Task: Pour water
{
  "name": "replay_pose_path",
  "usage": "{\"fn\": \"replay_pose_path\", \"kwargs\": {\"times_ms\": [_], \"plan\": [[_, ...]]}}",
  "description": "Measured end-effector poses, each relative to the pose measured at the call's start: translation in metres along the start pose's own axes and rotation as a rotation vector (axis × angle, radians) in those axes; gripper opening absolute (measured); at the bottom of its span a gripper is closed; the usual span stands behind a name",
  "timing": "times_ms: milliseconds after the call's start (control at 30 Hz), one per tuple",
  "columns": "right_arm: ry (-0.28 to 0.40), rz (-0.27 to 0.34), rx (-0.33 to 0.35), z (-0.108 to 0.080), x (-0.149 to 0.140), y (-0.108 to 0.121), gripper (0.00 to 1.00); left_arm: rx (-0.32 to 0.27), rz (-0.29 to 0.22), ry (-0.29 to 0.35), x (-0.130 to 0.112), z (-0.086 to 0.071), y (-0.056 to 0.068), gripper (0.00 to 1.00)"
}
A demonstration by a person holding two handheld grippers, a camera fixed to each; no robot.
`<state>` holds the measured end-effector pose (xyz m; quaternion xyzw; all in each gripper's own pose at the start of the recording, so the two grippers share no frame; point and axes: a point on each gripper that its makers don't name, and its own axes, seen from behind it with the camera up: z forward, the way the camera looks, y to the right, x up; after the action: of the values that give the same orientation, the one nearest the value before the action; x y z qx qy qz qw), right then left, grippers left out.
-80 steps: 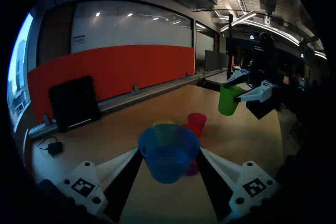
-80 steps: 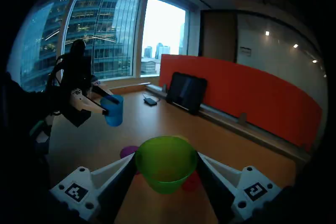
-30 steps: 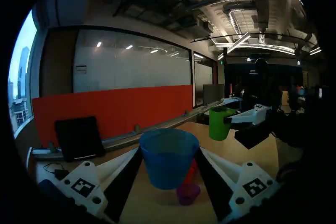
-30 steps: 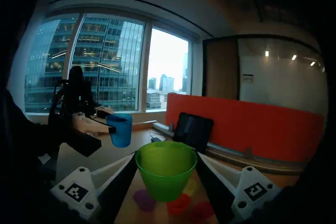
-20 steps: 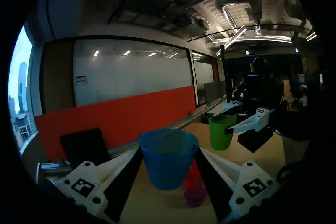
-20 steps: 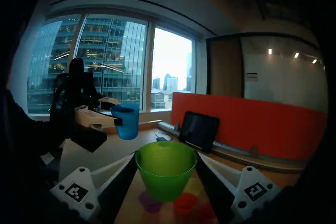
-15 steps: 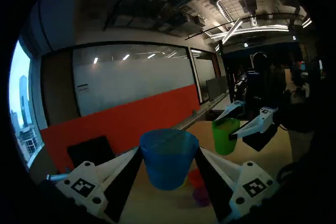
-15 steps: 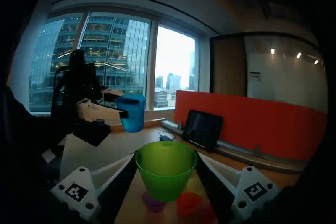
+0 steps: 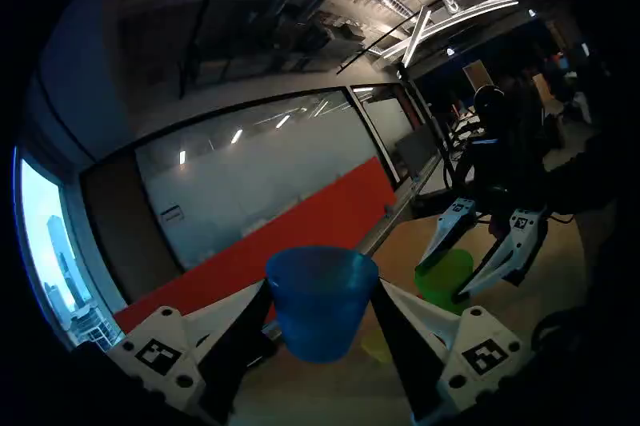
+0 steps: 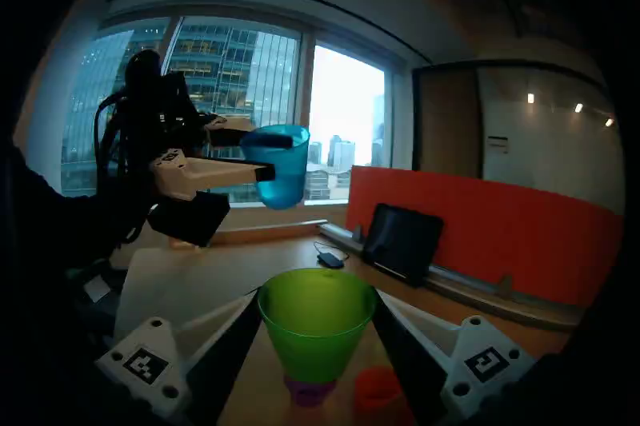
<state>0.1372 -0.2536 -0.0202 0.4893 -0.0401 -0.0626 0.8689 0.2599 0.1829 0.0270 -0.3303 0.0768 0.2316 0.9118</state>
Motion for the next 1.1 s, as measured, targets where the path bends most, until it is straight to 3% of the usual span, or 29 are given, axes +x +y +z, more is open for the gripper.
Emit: {"fn": "replay_pose_path", "kwargs": {"times_ms": [667,1100], "plan": [[0.006,-0.018,0.066,0.022,-0.010,-0.033,0.94,0.042,0.260,0.013,0.034,0.004,-0.002,0.86],[0.008,-0.014,0.097,0.036,-0.014,-0.046,0.94,0.077,0.424,0.000,0.037,0.008,-0.005,0.86]]}}
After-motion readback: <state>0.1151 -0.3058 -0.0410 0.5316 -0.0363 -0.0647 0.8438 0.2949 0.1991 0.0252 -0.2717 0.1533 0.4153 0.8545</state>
